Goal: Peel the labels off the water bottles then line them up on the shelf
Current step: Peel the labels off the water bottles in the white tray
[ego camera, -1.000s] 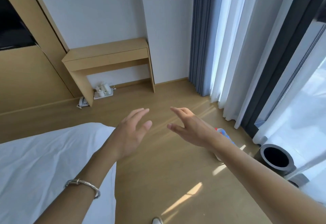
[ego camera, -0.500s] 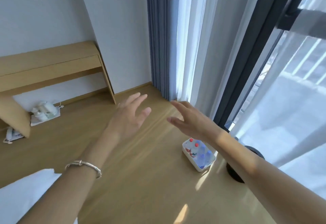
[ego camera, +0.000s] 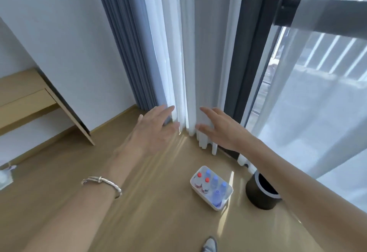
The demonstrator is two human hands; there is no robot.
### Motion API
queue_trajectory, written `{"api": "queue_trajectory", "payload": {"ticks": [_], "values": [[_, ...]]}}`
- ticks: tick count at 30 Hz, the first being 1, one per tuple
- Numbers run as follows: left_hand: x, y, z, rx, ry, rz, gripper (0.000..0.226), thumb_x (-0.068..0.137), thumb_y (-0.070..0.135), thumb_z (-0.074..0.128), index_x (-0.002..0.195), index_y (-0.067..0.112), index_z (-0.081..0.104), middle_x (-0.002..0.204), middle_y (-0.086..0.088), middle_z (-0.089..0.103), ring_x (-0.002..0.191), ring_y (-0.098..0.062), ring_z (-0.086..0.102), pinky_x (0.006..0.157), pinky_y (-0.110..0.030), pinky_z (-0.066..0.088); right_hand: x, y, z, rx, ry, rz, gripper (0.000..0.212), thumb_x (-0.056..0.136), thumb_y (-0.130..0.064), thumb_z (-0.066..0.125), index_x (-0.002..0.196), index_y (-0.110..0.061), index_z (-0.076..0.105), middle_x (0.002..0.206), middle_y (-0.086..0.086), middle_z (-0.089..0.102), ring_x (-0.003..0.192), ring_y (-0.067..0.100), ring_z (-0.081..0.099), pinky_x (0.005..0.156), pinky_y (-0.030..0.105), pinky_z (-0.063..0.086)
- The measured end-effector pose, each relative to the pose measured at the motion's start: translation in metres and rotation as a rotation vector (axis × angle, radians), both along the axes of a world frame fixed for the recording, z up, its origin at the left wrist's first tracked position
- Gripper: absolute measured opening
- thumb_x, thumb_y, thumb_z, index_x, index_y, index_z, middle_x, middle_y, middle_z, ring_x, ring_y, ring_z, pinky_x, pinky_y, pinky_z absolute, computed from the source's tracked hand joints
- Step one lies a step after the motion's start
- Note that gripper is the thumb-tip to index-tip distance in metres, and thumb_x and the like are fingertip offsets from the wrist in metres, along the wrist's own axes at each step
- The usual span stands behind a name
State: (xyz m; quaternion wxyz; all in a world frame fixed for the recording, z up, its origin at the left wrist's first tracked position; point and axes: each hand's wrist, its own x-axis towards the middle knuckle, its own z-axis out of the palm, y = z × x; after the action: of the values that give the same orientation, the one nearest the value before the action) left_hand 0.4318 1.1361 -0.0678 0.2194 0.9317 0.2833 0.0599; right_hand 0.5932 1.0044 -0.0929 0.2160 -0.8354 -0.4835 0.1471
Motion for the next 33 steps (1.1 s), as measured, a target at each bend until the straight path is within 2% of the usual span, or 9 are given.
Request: {"api": "queue_trajectory", "payload": {"ticks": [6, 12, 16, 19, 25, 31, 33], "values": [[0.056, 0.054, 0.017, 0.025, 0.015, 0.032, 0.056, 0.099, 0.047, 0.036, 0.151, 0.032, 0.022, 0.16, 0.007, 0.015, 0.148, -0.012, 0.012, 0.12, -0.045, 0.009, 0.063, 0.061, 0.016, 0.04, -0.008, 0.024, 0.064, 0.095, -0.059, 0.04, 0.15, -0.033, 0.021, 0.154, -0.006, 0.027, 0.127, 0.018, 0.048, 0.097, 0.034, 0.042], [0.119, 0.096, 0.011, 0.004, 0.042, -0.063, 0.057, 0.098, 0.049, 0.036, 0.151, 0.032, 0.021, 0.16, 0.008, 0.015, 0.148, -0.012, 0.01, 0.12, -0.046, 0.01, 0.108, 0.082, 0.015, 0.019, -0.005, -0.052, 0.064, 0.094, -0.059, 0.04, 0.149, -0.032, 0.023, 0.153, -0.004, 0.029, 0.128, 0.019, 0.048, 0.1, 0.037, 0.043], [0.166, 0.119, 0.004, -0.035, 0.044, -0.193, 0.058, 0.098, 0.049, 0.037, 0.151, 0.034, 0.02, 0.16, 0.011, 0.013, 0.147, -0.008, 0.008, 0.121, -0.036, 0.007, 0.138, 0.084, 0.016, -0.019, 0.021, -0.198, 0.063, 0.094, -0.056, 0.042, 0.15, -0.031, 0.023, 0.155, -0.002, 0.027, 0.126, 0.022, 0.05, 0.104, 0.041, 0.044], [0.198, 0.14, 0.003, -0.044, 0.048, -0.305, 0.058, 0.098, 0.05, 0.035, 0.151, 0.034, 0.018, 0.16, 0.012, 0.011, 0.147, -0.006, 0.007, 0.121, -0.037, 0.007, 0.154, 0.089, 0.02, -0.023, 0.019, -0.307, 0.064, 0.094, -0.055, 0.043, 0.15, -0.029, 0.024, 0.156, -0.003, 0.025, 0.132, 0.022, 0.044, 0.107, 0.044, 0.041], [0.264, 0.18, 0.014, -0.025, 0.003, -0.566, 0.059, 0.098, 0.05, 0.036, 0.151, 0.031, 0.02, 0.16, 0.007, 0.016, 0.148, -0.012, 0.012, 0.121, -0.039, 0.013, 0.151, 0.104, 0.026, -0.026, -0.007, -0.525, 0.062, 0.097, -0.051, 0.042, 0.151, -0.026, 0.023, 0.156, -0.001, 0.025, 0.131, 0.021, 0.044, 0.104, 0.036, 0.039], [0.297, 0.181, 0.003, -0.057, 0.019, -0.818, 0.057, 0.098, 0.048, 0.036, 0.15, 0.03, 0.023, 0.158, 0.007, 0.021, 0.146, -0.012, 0.017, 0.116, -0.031, 0.014, 0.136, 0.101, 0.017, -0.017, 0.039, -0.77, 0.061, 0.097, -0.053, 0.04, 0.15, -0.028, 0.024, 0.154, -0.004, 0.027, 0.126, 0.017, 0.047, 0.101, 0.034, 0.039], [0.303, 0.18, -0.004, -0.069, 0.041, -0.878, 0.058, 0.097, 0.05, 0.036, 0.15, 0.029, 0.024, 0.159, 0.005, 0.022, 0.146, -0.013, 0.02, 0.119, -0.036, 0.017, 0.126, 0.096, 0.012, -0.045, 0.054, -0.835, 0.059, 0.097, -0.052, 0.039, 0.15, -0.028, 0.024, 0.154, -0.003, 0.028, 0.126, 0.018, 0.047, 0.101, 0.034, 0.038]]}}
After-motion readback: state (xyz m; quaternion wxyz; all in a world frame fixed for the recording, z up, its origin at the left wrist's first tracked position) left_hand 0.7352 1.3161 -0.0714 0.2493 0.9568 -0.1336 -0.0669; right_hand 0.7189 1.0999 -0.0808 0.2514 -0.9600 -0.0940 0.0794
